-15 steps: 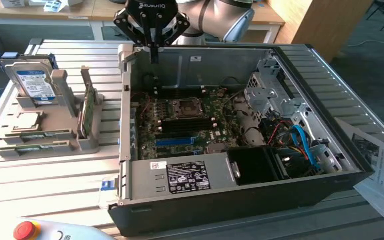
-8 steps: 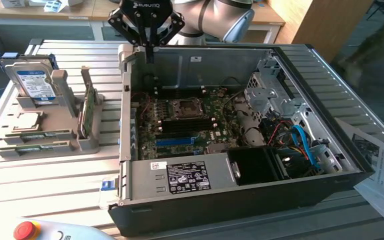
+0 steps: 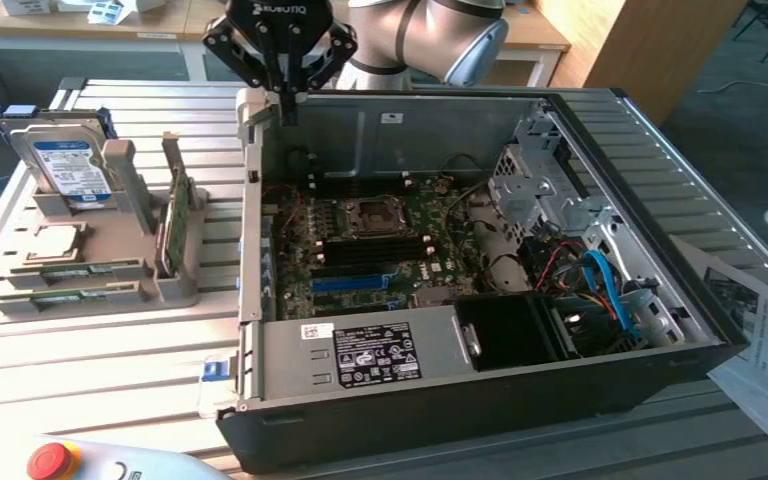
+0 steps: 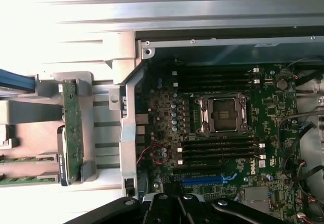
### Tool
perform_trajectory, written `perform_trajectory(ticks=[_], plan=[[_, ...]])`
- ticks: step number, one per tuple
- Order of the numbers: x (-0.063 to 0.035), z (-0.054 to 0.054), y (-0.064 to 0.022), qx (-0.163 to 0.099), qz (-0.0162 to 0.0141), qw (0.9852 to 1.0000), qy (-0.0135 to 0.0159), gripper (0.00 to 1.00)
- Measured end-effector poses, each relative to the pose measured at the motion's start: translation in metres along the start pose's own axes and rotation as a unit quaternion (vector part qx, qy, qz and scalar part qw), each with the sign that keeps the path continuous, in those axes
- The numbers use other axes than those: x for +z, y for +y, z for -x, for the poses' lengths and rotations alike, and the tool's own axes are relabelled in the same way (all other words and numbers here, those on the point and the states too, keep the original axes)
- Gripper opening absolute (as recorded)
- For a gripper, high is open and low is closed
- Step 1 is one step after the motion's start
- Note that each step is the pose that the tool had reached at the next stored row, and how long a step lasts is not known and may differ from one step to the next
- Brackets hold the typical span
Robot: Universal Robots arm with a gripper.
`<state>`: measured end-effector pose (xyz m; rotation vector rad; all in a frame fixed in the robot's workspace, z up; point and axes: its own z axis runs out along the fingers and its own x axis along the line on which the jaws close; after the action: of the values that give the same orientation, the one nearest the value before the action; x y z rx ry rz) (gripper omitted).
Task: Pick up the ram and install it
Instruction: 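Reach for the ram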
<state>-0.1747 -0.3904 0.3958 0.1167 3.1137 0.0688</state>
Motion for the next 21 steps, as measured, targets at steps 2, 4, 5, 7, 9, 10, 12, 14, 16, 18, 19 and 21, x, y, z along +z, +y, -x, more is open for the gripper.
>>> perform_trajectory(ticks=[2, 4, 5, 7, 9, 10, 12, 14, 16, 18, 19, 21], plan=[[-0.0001, -0.002, 0.0001, 0.000, 0.0000, 1.0000, 0.0000, 0.10], [-0.0001, -0.005, 0.0002, 0.000, 0.0000, 1.0000, 0.0000, 0.10], [-0.0001, -0.006, 0.0002, 0.000, 0.0000, 1.0000, 0.0000, 0.10], [-0.0002, -0.009, 0.0002, 0.000, 0.0000, 1.0000, 0.0000, 0.10], [-0.0003, -0.011, 0.0002, 0.000, 0.0000, 1.0000, 0.0000, 0.10], [-0.0003, -0.012, 0.0002, 0.000, 0.0000, 1.0000, 0.0000, 0.10], [-0.0004, -0.015, 0.0002, 0.000, 0.0000, 1.0000, 0.0000, 0.10], [-0.0004, -0.018, 0.0002, 0.000, 0.0000, 1.0000, 0.0000, 0.10], [-0.0005, -0.021, 0.0002, 0.000, 0.0000, 1.0000, 0.0000, 0.10], [-0.0006, -0.025, 0.0002, 0.000, 0.0000, 1.0000, 0.0000, 0.10], [-0.0006, -0.026, 0.0002, 0.000, 0.0000, 1.0000, 0.0000, 0.10], [-0.0007, -0.030, 0.0002, 0.000, 0.0000, 1.0000, 0.0000, 0.10]])
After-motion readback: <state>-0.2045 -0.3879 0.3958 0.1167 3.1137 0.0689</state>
